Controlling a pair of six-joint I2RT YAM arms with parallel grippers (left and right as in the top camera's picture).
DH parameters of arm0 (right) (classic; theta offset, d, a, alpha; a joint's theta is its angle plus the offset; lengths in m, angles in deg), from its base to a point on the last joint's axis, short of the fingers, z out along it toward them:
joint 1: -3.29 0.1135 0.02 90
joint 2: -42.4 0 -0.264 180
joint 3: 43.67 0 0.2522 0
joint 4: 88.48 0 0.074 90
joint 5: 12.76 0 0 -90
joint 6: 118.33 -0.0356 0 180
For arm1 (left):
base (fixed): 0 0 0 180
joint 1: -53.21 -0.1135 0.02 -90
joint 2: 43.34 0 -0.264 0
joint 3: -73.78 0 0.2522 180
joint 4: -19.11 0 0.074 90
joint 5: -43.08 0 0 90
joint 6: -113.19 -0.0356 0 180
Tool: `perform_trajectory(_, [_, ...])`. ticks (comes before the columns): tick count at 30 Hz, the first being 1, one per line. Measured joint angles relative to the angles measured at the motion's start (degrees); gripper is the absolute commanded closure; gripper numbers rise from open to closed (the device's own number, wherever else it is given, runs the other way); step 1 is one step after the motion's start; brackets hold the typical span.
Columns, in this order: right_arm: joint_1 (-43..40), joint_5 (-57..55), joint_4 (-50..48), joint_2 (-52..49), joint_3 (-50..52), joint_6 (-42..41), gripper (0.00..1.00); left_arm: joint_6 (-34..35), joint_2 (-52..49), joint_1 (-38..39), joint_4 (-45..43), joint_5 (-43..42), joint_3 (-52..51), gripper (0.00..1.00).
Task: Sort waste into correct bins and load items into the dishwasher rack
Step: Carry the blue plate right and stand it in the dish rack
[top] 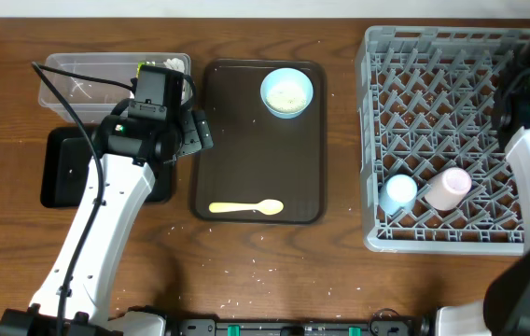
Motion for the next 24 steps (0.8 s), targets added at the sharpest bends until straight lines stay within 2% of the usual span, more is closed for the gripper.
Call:
perform_trajectory(6, [-2.4, 14.0, -7.1, -6.3, 0.0, 18.5, 0.99, 0.0, 0.0, 0.0, 0.0, 0.0, 0.0, 0.05])
perform_trajectory(10, [-2.4, 18.3, -8.9, -10.1, 0.0, 26.8, 0.99, 0.0, 0.0, 0.0, 0.0, 0.0, 0.0, 0.05])
perform_trajectory(14, [-2.4, 19.9, -8.5, -13.1, 0.0, 30.2, 0.99, 0.0, 0.0, 0.0, 0.0, 0.0, 0.0, 0.05])
perform_trajectory(22, [-1.8, 20.2, -6.6, -13.9, -0.7, 30.7, 0.99, 0.0, 0.0, 0.0, 0.0, 0.0, 0.0, 0.05])
perform_trajectory(24, [-0.8, 19.4, -5.6, -13.9, -1.1, 30.7, 0.95, 0.0, 0.0, 0.0, 0.0, 0.0, 0.0, 0.05])
